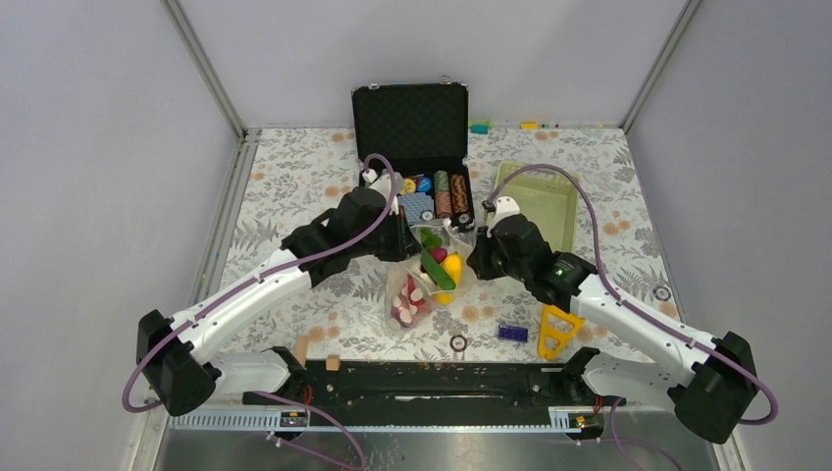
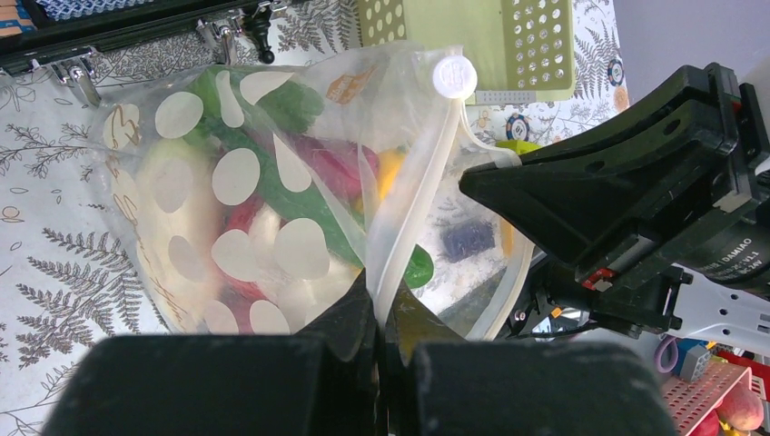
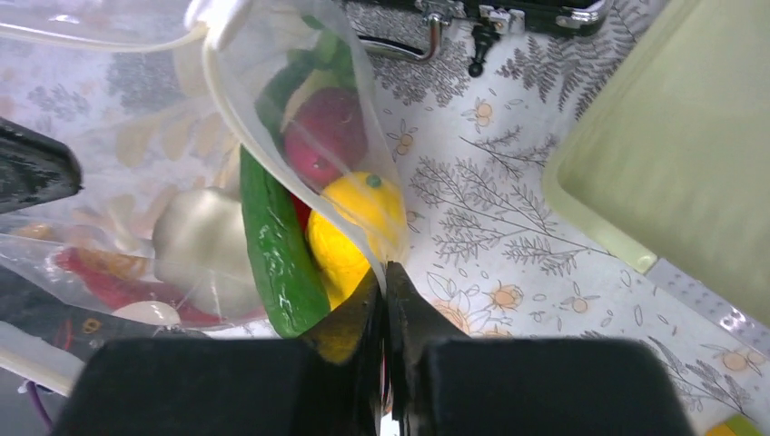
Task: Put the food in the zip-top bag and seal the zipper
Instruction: Adjust the zipper food storage bag at the center of the board.
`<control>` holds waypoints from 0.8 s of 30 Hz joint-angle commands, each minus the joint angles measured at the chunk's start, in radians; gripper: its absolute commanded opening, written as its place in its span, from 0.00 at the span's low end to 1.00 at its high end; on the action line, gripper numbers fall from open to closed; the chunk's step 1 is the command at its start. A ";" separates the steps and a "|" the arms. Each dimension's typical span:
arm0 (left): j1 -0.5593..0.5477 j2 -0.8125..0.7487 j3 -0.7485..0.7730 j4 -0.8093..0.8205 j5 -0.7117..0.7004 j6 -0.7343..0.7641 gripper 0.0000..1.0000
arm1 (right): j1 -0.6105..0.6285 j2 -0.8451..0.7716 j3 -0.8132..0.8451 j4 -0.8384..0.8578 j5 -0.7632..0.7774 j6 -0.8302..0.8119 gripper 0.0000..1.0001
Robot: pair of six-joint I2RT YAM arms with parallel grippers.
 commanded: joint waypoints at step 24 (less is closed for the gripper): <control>-0.065 -0.059 -0.076 0.301 0.150 -0.048 0.17 | -0.003 0.229 0.433 -0.135 -0.397 -0.378 0.04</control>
